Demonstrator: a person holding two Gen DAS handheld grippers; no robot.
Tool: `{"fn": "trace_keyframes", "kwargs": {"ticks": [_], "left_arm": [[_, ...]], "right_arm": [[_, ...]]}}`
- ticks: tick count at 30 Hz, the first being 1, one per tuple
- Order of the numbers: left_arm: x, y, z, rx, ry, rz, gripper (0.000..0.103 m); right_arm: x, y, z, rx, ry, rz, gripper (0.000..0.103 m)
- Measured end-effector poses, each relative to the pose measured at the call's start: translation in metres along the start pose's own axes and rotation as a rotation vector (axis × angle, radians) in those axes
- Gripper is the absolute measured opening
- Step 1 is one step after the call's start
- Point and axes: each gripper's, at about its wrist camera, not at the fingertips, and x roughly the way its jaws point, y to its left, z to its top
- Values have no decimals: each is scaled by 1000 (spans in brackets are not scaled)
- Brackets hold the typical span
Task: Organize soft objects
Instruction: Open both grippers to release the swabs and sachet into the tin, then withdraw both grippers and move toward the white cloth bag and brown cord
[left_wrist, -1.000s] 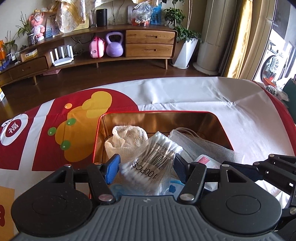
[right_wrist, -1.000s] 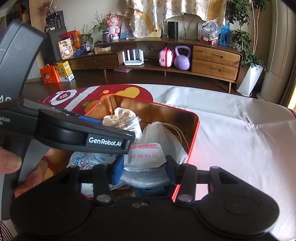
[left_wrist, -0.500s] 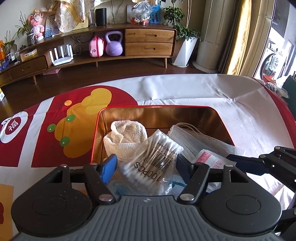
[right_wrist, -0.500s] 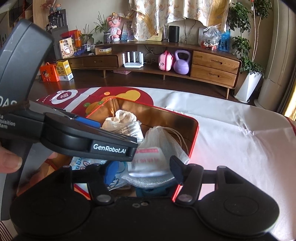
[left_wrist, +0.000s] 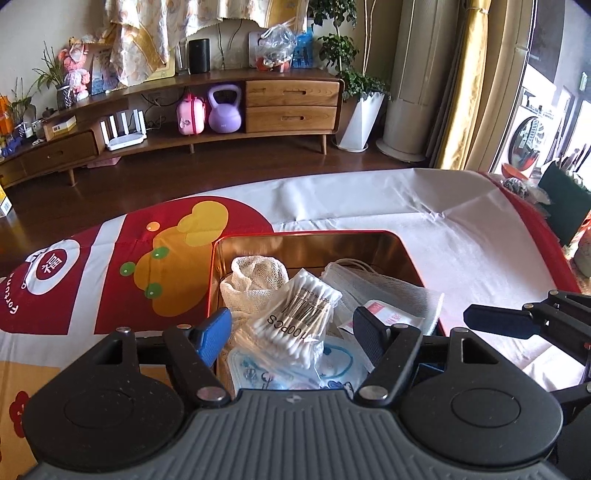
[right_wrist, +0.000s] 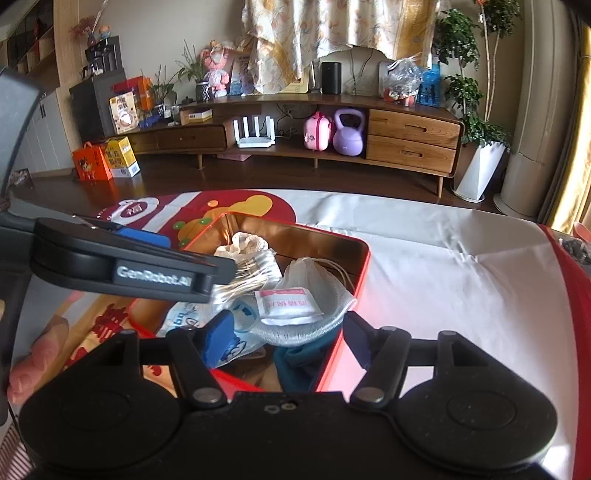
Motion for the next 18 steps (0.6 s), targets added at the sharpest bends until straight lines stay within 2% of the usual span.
{"fn": "trace_keyframes", "kwargs": {"ticks": [9,18], "left_arm": [[-54,0,-14,-12,-33,-11,72],[-97,0,-37,-6,-48,-26,74]], "right_arm": [[-49,7,-4,10,-47,17,74],[-81,21,-15,5,-72,20,81]]}}
